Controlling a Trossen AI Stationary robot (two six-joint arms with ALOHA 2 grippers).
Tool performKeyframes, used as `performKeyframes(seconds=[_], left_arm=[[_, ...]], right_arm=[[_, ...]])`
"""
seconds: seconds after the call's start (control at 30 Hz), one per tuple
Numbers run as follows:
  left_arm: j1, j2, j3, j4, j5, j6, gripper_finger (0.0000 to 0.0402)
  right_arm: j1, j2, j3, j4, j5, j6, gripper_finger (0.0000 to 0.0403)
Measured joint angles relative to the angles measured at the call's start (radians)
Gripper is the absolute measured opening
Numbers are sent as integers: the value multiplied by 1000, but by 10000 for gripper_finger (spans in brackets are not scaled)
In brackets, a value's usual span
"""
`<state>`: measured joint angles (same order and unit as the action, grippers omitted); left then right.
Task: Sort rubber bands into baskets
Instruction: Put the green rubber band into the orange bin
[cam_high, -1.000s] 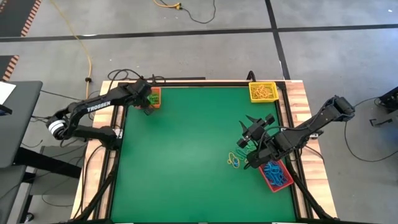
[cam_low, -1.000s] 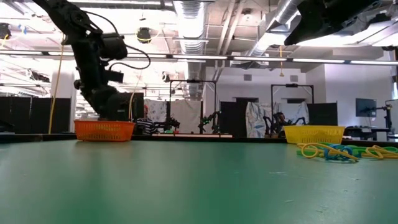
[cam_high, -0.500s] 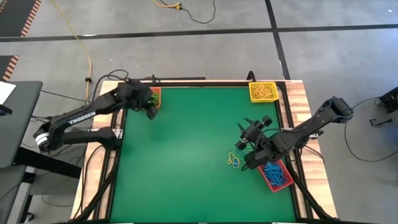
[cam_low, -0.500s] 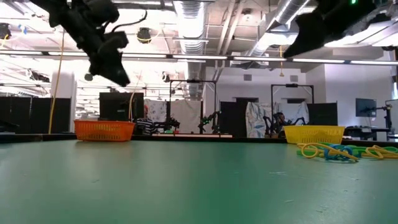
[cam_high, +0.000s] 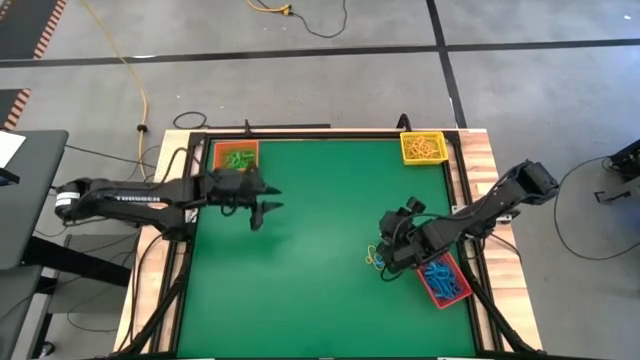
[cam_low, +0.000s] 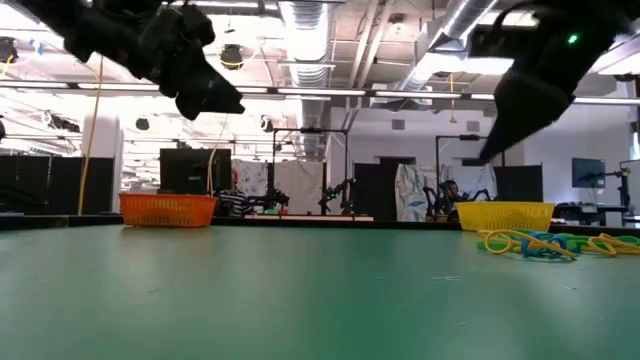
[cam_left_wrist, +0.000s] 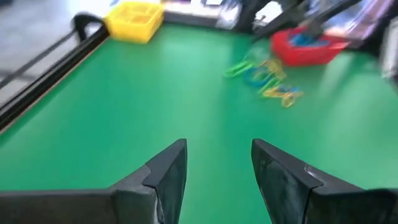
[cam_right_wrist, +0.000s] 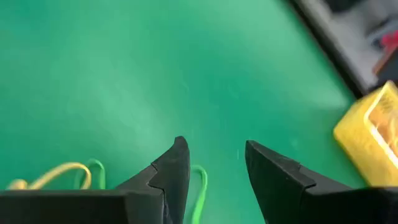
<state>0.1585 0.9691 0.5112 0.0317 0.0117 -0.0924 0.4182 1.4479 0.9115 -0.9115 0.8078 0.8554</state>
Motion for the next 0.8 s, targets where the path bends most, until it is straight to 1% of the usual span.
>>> performKeyframes(seconds=[0.1,0.23,0.37,0.53,0.8], left_arm=[[-60,14,-82,171,-27,-19,169],[-120,58,-154,307,-55,-30,169],[-169,131,-164,346,-80,-33,169],[-215,229,-164,462,-80,-25,169],[-237,367,-164,611,-80,1,169]], right_arm=[[-50,0,0,-37,-90,-19,191],[-120,0,0,-64,-158,-54,191],[-180,0,0,-63,-218,-107,191],[-231,0,0,-64,-314,-150,191],[-278,0,0,-104,-496,-183,191]])
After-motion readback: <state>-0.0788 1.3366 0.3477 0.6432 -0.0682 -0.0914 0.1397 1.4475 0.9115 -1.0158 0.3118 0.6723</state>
